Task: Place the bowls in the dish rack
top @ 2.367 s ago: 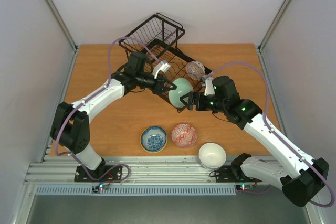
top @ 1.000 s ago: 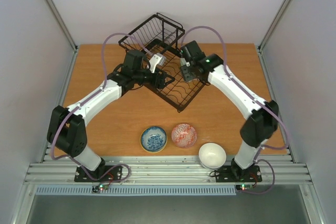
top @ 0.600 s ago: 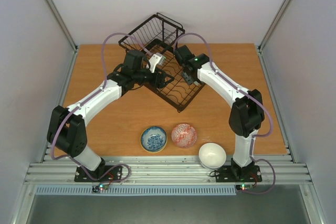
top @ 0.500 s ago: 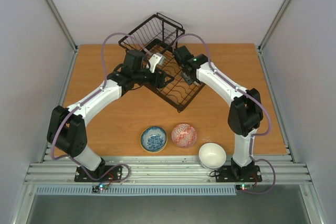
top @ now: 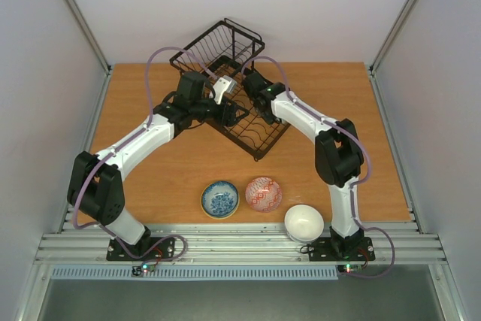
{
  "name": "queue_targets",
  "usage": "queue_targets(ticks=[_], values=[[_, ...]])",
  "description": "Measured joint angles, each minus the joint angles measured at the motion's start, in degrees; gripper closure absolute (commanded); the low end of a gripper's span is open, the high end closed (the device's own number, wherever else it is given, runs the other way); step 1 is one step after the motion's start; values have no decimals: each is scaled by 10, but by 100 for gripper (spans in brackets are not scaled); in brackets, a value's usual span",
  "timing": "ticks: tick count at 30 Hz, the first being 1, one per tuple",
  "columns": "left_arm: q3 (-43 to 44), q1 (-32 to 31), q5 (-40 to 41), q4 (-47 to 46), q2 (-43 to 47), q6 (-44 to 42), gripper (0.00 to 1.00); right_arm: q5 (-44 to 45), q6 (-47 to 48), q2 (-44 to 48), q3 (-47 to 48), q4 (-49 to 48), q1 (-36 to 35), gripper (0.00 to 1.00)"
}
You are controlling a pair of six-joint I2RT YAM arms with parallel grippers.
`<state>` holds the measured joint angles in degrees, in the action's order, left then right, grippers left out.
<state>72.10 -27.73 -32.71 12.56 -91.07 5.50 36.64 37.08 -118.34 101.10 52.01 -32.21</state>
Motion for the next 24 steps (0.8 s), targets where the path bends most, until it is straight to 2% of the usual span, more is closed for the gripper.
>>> queue_targets(ticks=[13, 18, 24], values=[[0, 0, 1, 0, 0, -2, 30, 61, 17, -43, 19, -24, -7, 96], [0, 0, 0, 0, 0, -2, 30, 79, 7, -49, 27, -41, -3, 74], [-1, 0, 0, 0, 0, -2, 30, 73, -7, -41, 14, -36, -14, 55]])
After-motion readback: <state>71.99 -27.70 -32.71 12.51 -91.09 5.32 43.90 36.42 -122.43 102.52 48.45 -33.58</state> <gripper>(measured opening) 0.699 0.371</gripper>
